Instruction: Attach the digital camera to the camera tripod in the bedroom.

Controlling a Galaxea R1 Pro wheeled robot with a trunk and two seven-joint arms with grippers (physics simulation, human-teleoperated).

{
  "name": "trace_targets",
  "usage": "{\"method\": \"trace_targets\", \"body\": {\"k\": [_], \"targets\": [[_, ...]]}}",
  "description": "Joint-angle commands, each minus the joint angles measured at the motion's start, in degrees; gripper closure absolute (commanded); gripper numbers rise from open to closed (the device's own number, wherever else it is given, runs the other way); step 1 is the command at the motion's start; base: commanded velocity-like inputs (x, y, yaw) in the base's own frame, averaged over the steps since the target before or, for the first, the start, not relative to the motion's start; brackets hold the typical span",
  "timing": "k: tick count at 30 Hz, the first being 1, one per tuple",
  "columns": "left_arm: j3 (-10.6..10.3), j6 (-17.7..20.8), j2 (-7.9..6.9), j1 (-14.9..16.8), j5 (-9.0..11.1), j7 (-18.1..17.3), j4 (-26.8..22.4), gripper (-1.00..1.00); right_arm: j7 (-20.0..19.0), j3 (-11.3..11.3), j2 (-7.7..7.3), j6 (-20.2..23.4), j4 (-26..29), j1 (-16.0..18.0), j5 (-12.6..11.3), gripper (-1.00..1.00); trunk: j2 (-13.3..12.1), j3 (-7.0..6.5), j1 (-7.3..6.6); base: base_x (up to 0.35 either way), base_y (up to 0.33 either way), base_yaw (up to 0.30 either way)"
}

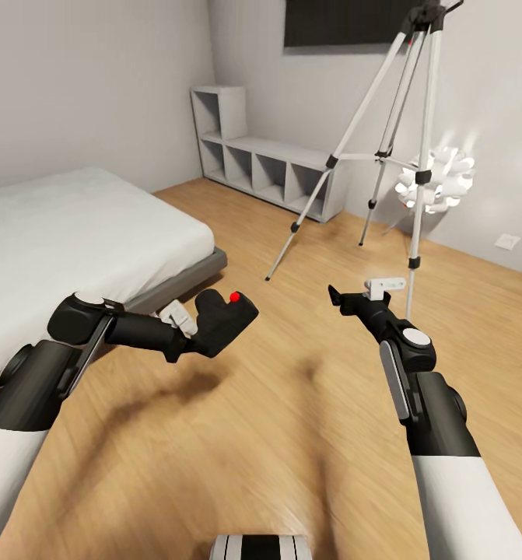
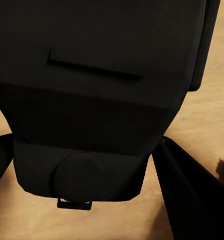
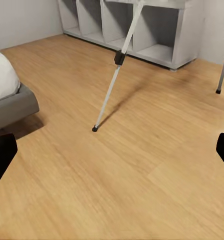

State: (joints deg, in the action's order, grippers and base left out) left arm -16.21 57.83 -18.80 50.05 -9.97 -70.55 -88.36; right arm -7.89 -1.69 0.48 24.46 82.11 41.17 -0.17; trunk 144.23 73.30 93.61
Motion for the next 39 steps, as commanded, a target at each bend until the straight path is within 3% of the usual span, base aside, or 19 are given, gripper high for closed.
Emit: {"method": "trace_targets", "body": {"k": [1,29,39], "targets": [[0.0,0.4,-0.01,0.1,-0.6,-0.6,-0.1,1.00,-0.4,-0.2,0.05,0.3,0.1,0.0,0.0,-1.00,0.0,-0.18,-0.03,0.000,0.000,0.000],[-0.3,0.4,0.62,0.1,-0.7,-0.6,-0.1,1.00,-0.4,-0.1,0.05,0.3,0.0,0.0,0.0,-1.00,-0.4,-6.38,-0.76,0.000,0.000,0.000],[-2.2,0.4,1.06,0.1,-0.7,-0.6,-0.1,1.00,-0.4,-0.1,0.05,0.3,0.0,0.0,0.0,-1.00,-0.5,-8.60,-1.01,0.000,0.000,0.000]]}}
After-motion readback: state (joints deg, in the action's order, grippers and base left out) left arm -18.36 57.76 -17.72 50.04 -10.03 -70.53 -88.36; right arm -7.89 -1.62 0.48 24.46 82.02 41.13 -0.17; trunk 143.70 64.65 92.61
